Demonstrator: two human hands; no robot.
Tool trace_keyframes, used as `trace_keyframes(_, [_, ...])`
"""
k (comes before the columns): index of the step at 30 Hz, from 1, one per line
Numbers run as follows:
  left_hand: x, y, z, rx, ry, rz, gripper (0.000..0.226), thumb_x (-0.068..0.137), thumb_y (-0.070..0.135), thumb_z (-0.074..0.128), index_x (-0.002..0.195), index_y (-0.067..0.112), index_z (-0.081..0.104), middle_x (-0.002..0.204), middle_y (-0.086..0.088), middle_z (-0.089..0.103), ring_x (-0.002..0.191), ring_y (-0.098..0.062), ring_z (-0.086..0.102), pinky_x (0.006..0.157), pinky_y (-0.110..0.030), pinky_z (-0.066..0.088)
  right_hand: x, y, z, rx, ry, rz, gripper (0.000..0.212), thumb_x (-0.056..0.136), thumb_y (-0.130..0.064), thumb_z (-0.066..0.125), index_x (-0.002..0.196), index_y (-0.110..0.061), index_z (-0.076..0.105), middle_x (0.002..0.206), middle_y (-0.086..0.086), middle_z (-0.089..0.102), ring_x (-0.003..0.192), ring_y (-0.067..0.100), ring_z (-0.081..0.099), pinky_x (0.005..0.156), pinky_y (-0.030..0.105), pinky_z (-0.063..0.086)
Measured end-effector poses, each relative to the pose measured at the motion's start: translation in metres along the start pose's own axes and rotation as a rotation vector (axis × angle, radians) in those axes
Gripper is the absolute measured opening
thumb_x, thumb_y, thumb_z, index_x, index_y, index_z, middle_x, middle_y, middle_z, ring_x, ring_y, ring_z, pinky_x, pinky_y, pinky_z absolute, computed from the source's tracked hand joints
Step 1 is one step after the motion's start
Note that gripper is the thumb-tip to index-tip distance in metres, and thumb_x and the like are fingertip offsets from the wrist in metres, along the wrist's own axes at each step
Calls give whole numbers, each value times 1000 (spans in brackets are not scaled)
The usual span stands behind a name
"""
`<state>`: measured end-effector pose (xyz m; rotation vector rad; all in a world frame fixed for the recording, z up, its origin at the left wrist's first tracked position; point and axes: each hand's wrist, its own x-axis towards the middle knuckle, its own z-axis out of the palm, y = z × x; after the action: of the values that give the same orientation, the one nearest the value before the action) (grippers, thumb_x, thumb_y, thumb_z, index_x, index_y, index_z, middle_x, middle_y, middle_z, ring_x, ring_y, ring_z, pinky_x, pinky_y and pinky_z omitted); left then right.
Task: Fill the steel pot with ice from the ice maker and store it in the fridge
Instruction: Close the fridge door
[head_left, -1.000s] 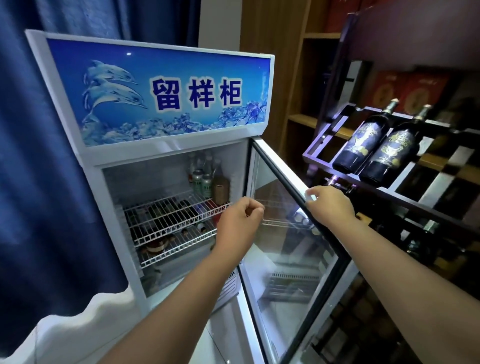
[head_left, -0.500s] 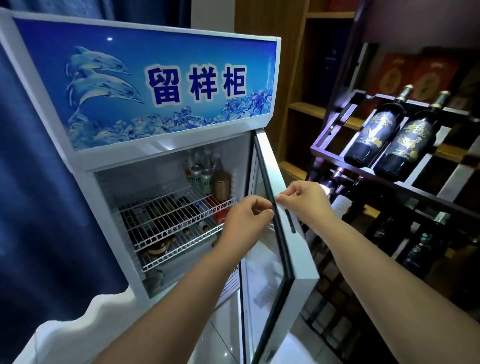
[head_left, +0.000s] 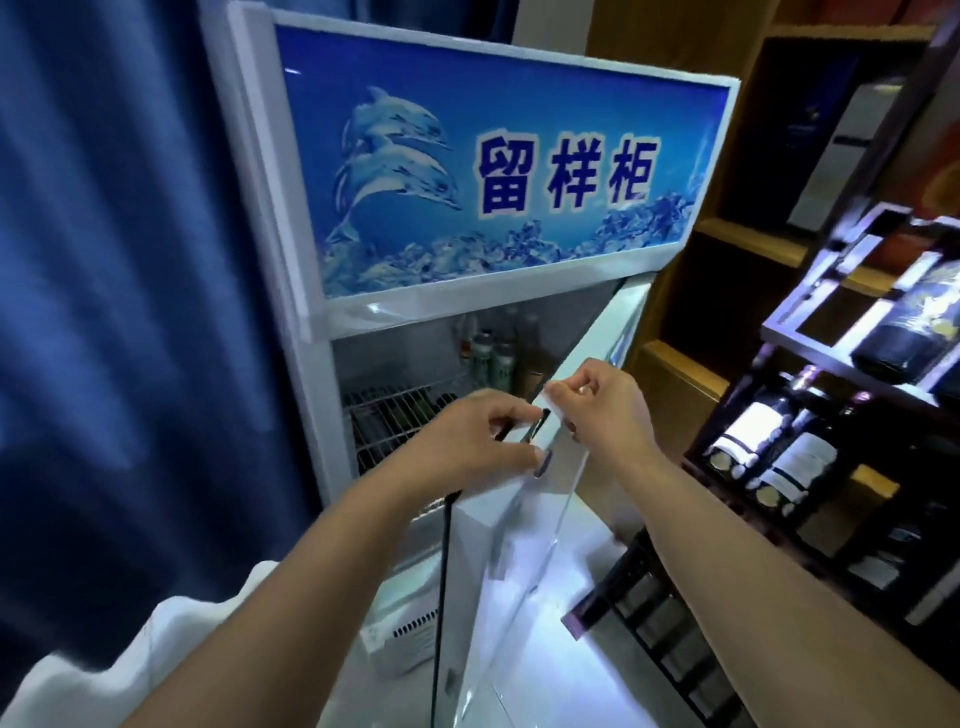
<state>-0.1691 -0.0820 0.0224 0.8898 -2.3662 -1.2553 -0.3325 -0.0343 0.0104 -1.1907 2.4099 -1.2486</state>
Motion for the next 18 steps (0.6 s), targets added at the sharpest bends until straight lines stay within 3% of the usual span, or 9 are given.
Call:
trace_keyframes(4, [-14, -33, -37, -88, 59, 7, 35, 78, 20, 75, 111, 29, 67, 121, 19, 55, 94, 9, 54, 69, -1, 42, 8, -19, 39, 11, 17, -76, 26, 92, -35, 56, 69, -27, 46, 86, 9, 62, 75, 22, 60, 55, 26, 41])
trace_keyframes(7, [-23, -56, -59, -172, 165, -5, 37, 76, 15, 76, 111, 24, 68, 116, 17, 58, 93, 12, 55, 73, 1, 40, 11, -34, 63, -59, 63, -140, 15, 96, -33, 48, 86, -22, 49, 100, 8, 55, 71, 12, 48, 60, 25, 36])
trace_keyframes(10, [-25, -79, -73, -201, 321, -34, 38, 72, 13, 79, 106, 26, 68, 118, 11, 61, 100, -2, 59, 84, -9, 45, 13, -44, 84, -86, 63, -115, 19, 98, -35, 43, 101, -18, 51, 114, 8, 45, 71, 11, 42, 70, 31, 39])
trace_keyframes(13, [-23, -98, -81, -210, 512, -84, 37, 71, 11, 79, 101, 29, 67, 110, 7, 64, 94, -13, 61, 78, -19, 50, 16, -54, 101, -4, 45, -115, 28, 97, -32, 46, 114, -11, 53, 123, 14, 40, 82, 27, 51, 76, 34, 41])
trace_keyframes(15, [-20, -107, -84, -216, 643, -112, 35, 72, 15, 80, 100, 29, 65, 107, 8, 62, 93, -13, 59, 74, -20, 50, 18, -58, 109, 34, 31, -110, 33, 96, -32, 49, 123, -11, 52, 126, 14, 37, 87, 31, 54, 77, 31, 40])
trace_keyframes(18, [-15, -115, -87, -166, 815, -161, 44, 71, 26, 81, 110, 24, 59, 108, 10, 57, 98, -8, 55, 80, -20, 45, 19, -63, 120, 150, -8, -111, 41, 95, -26, 55, 134, -14, 47, 123, 7, 33, 86, 20, 51, 81, 27, 42])
